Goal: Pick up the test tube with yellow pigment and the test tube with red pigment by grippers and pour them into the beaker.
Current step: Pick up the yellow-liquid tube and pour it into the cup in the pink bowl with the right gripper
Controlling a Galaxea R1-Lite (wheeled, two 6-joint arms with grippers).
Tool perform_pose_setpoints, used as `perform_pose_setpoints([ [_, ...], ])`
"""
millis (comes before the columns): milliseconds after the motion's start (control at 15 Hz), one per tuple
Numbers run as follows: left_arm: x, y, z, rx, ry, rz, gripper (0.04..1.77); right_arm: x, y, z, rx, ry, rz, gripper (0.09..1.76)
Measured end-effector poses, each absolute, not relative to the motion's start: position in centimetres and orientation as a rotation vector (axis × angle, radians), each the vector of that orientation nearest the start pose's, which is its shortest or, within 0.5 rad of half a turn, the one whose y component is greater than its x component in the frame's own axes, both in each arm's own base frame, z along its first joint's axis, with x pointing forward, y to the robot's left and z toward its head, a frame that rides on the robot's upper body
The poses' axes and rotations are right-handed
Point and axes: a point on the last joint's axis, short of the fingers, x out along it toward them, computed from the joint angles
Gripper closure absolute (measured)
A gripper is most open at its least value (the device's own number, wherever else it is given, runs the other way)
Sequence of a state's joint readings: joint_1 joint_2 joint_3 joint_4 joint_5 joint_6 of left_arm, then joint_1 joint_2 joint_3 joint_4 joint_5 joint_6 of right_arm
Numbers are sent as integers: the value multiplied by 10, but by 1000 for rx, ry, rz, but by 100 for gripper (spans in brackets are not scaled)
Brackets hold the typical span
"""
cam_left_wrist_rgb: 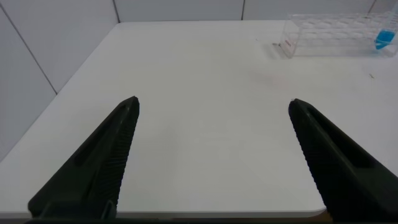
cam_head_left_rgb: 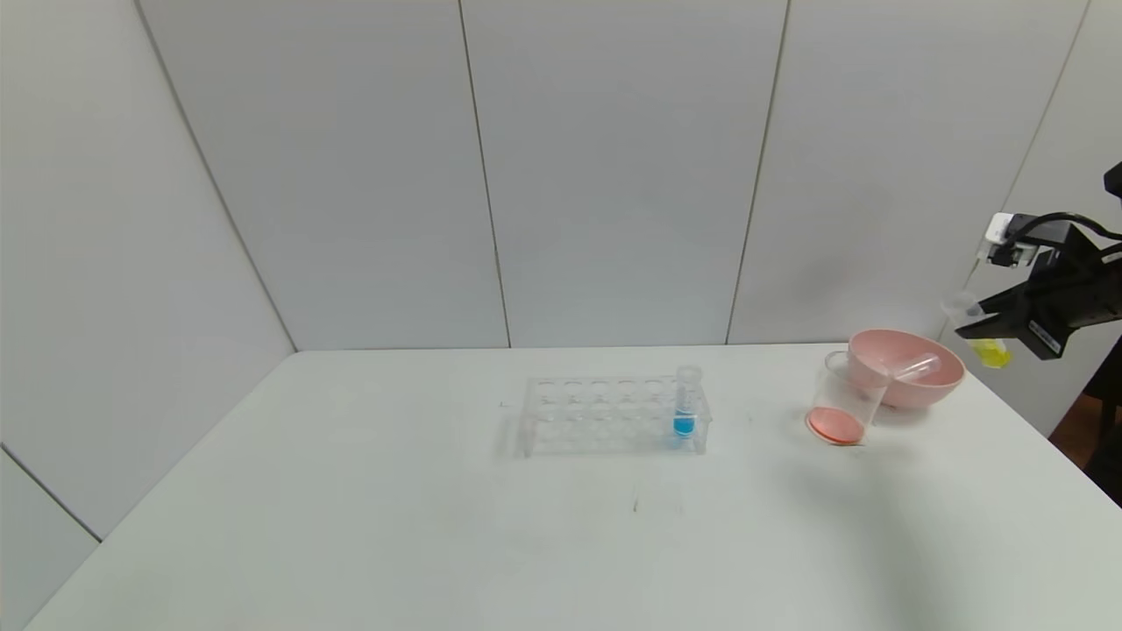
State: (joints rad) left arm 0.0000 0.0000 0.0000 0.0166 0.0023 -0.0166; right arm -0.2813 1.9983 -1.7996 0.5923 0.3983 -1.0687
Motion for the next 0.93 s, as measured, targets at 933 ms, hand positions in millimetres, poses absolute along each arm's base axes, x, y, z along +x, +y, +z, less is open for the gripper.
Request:
perform_pose_setpoints([
  [933, -23, 0, 74, -17, 17, 3, 9, 423, -46, 210, -1117, 738, 513, 135],
])
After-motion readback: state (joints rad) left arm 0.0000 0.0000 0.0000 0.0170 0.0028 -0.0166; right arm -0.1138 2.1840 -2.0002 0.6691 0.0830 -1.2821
